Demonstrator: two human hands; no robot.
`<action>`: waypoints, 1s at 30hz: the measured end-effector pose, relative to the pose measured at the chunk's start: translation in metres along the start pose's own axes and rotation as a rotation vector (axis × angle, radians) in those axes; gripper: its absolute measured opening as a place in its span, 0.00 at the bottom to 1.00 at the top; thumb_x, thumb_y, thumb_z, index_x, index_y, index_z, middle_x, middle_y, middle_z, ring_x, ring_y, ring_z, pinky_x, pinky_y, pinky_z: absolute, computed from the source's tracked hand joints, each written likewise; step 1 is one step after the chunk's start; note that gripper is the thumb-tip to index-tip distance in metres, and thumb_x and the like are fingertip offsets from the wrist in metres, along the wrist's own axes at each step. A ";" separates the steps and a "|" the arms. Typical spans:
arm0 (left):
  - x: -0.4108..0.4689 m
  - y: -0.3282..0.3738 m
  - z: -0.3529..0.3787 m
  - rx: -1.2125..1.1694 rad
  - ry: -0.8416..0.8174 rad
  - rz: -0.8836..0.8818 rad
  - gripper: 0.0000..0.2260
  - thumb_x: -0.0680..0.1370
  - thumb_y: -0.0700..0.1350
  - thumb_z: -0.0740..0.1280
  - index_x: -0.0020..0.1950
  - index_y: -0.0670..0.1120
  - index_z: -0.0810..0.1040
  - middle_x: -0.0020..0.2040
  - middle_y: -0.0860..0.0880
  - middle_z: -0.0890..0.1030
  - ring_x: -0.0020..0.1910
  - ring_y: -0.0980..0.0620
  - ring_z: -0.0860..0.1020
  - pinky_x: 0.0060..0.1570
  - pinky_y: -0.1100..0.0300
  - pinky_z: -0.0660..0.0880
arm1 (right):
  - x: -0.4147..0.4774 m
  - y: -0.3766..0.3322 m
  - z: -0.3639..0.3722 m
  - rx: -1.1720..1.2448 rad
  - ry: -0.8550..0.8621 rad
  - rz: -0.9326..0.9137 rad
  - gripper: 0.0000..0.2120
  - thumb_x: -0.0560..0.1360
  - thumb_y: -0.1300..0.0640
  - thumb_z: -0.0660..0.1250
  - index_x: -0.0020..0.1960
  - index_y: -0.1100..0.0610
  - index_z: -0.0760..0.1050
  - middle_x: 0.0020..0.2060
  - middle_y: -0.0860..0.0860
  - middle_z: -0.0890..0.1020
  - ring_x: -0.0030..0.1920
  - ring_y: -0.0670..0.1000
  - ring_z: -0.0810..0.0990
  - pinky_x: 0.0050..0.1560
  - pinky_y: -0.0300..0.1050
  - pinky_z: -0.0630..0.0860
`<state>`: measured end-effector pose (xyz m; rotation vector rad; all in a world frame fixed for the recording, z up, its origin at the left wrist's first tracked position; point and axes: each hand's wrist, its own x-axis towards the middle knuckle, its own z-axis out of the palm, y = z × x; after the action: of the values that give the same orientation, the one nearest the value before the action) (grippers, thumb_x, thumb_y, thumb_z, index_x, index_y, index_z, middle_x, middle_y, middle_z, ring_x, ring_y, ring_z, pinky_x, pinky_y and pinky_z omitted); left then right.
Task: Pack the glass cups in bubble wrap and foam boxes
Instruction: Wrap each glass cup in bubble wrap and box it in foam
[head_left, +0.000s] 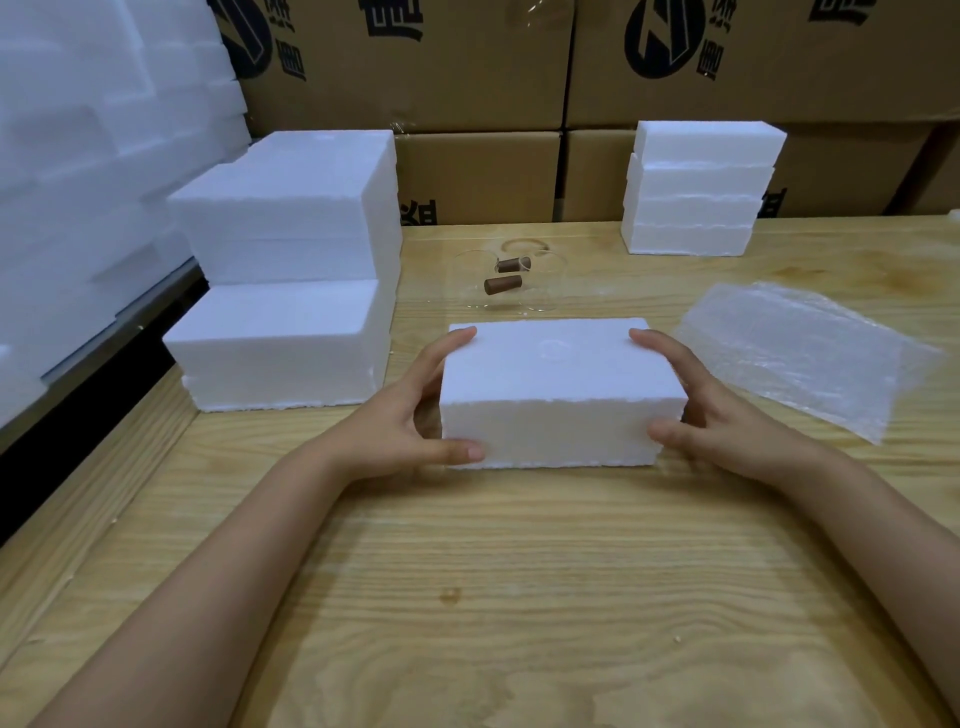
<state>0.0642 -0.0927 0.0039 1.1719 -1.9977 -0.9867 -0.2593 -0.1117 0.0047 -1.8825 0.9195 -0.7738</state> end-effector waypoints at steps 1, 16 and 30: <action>0.000 0.000 0.000 0.026 -0.001 0.007 0.44 0.69 0.41 0.77 0.71 0.67 0.53 0.55 0.84 0.66 0.52 0.75 0.74 0.47 0.80 0.68 | 0.000 0.002 0.000 -0.009 -0.024 0.015 0.37 0.71 0.57 0.70 0.69 0.30 0.57 0.61 0.26 0.69 0.55 0.32 0.75 0.49 0.26 0.71; 0.006 0.016 -0.025 -0.201 0.012 -0.091 0.35 0.60 0.53 0.77 0.65 0.67 0.69 0.54 0.57 0.83 0.53 0.55 0.82 0.49 0.64 0.78 | 0.014 -0.027 -0.006 0.005 -0.028 0.060 0.41 0.58 0.46 0.76 0.65 0.30 0.60 0.53 0.33 0.76 0.55 0.41 0.77 0.51 0.34 0.76; 0.001 0.023 -0.020 -0.249 0.043 -0.070 0.25 0.65 0.65 0.67 0.61 0.68 0.69 0.56 0.68 0.79 0.55 0.64 0.79 0.47 0.71 0.75 | 0.012 -0.038 0.000 0.071 -0.031 0.042 0.36 0.61 0.42 0.72 0.63 0.28 0.58 0.53 0.26 0.75 0.56 0.33 0.76 0.47 0.28 0.74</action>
<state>0.0694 -0.0914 0.0337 1.1218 -1.7513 -1.1968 -0.2423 -0.1087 0.0401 -1.8029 0.8978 -0.7402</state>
